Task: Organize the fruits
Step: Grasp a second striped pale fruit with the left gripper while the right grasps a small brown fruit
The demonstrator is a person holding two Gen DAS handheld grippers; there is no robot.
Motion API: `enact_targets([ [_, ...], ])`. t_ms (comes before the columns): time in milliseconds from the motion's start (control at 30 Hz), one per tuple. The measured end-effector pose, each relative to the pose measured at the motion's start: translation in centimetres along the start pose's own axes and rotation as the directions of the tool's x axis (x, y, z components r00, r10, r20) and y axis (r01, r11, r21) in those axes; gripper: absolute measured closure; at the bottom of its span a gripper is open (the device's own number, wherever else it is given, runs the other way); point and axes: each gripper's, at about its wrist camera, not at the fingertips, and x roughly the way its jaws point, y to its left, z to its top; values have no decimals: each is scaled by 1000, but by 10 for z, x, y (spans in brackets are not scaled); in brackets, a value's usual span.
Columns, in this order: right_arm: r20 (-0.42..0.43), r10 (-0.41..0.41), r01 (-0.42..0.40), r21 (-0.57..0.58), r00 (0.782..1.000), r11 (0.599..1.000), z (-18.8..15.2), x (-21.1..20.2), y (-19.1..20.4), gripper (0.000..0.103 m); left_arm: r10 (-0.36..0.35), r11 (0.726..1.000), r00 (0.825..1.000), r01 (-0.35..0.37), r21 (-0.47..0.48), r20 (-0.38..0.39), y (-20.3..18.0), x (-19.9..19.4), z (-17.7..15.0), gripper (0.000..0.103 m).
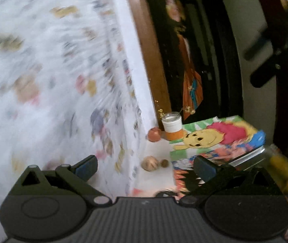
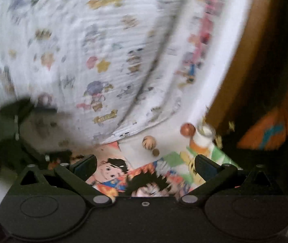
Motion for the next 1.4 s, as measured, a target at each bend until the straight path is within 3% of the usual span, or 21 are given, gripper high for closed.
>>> enact_targets([
  [100,0,35,-34,-104,999,994,3,26,-15,1,2,992,1000,-3,129,11,-14,19,7,0],
  [200,2,86,-83,-235,996,968,-2,56,-28,1,-32,963,999,32,267,-5,-28,44,8,0],
  [333,3,125,-111,-442,992,890,-20,109,-41,1,-59,894,997,78,441,-55,-50,88,2,0],
  [400,-6,140,-125,-490,990,863,-28,136,-48,1,-65,853,992,110,511,-105,-61,115,-1,0],
  [700,-77,295,-303,-361,952,882,-44,256,-86,10,21,703,964,175,690,-266,-78,230,-36,0],
  [867,-103,313,-329,-347,944,878,-53,305,-92,22,58,639,955,188,746,-291,-80,261,-56,1],
  [1067,-124,372,-392,-309,920,867,-65,348,-94,33,57,627,947,211,750,-315,-83,289,-62,5],
  [1300,-133,397,-419,-284,908,863,-69,373,-92,50,80,670,943,188,718,-322,-77,314,-54,13],
  [1400,-140,405,-428,-283,904,858,-70,379,-92,56,80,670,941,194,717,-330,-76,320,-52,17],
])
